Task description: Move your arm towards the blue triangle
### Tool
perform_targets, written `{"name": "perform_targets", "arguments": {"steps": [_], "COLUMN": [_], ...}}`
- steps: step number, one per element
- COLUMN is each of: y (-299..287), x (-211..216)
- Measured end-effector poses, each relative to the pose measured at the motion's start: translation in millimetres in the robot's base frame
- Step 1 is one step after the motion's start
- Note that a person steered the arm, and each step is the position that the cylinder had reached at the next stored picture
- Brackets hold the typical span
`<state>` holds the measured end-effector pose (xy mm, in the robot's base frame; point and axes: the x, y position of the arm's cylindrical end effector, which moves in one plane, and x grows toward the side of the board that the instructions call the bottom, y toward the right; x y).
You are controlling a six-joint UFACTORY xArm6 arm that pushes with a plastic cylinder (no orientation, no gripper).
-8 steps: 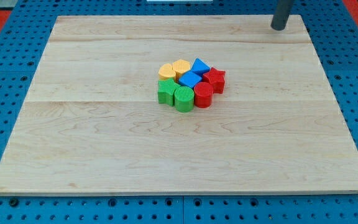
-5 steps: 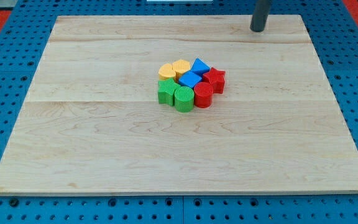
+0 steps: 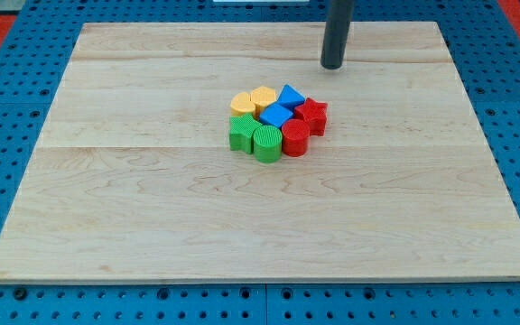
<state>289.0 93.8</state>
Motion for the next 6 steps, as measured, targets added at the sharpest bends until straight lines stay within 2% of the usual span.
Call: {"name": "perform_targets", "arguments": {"steps": [3, 5, 6], "y": [-4.8, -16.6, -16.6], "x": [8.5, 51.4, 59.1]}}
